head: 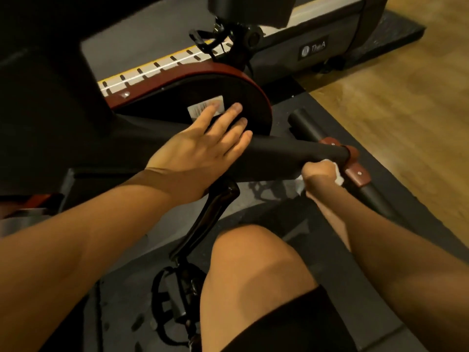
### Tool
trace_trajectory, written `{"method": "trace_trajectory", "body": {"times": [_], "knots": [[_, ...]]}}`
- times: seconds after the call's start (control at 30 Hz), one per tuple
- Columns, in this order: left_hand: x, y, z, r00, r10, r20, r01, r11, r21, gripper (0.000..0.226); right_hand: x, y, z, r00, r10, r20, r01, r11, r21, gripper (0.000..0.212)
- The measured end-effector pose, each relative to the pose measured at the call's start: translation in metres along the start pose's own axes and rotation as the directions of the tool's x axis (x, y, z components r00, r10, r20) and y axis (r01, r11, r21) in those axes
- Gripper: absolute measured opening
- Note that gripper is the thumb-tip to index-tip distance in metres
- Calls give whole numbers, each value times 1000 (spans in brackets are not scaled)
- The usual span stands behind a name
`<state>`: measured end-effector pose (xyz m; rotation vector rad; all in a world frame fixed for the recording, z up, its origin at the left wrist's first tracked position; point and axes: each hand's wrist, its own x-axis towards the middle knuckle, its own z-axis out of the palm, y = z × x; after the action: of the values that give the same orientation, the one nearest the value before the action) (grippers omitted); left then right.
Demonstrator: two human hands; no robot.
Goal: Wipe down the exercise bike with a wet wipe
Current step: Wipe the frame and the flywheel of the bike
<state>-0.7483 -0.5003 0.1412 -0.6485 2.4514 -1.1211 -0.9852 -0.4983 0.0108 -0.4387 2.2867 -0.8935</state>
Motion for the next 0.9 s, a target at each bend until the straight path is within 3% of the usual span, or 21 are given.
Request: {"method": "trace_trajectory", "body": {"times": [0.07,0.13,0.2,0.27,0.33,0.47,0.6,0.7,0.77,0.83,0.87,0.9], "knots": [[1,-1,-1,999,22,27,-21,999,-34,83,-19,2,6,990,-108,91,113,992,-48,21],[-2,-5,-6,996,78,46,-74,994,-81,80,-41,1,6,922,-339,185,367,918,-147,17],[-20,-9,-6,993,117,17,-114,983,-147,72,-68,-6,-4,802,-539,259,592,776,-218,19],[-49,-12,-2,990,32,-136,-72,950,-303,63,-95,-24,-17,627,-720,297,776,609,-162,21],[-85,-12,6,971,-95,-220,-16,890,-456,54,-117,-51,-17,560,-758,336,814,579,-50,20],[-134,4,15,950,-252,-187,114,832,-542,45,-159,-75,-8,586,-691,423,688,700,192,26],[-135,26,2,922,-357,-149,196,763,-616,35,-171,-67,-4,535,-770,349,814,580,33,29],[-130,43,-7,872,-487,-57,293,611,-736,13,-175,-64,-6,462,-836,296,880,474,-34,26],[-137,51,-10,796,-581,170,467,409,-784,10,-184,-57,-4,416,-862,291,907,416,-66,17],[-151,54,-4,694,-606,389,616,220,-756,25,-201,-46,3,366,-873,323,930,359,-82,16],[-160,53,2,658,-623,424,641,168,-749,30,-213,-42,7,378,-852,362,922,384,-59,21],[-168,49,9,628,-635,450,649,110,-752,34,-227,-40,13,444,-801,401,880,475,-23,24]]}}
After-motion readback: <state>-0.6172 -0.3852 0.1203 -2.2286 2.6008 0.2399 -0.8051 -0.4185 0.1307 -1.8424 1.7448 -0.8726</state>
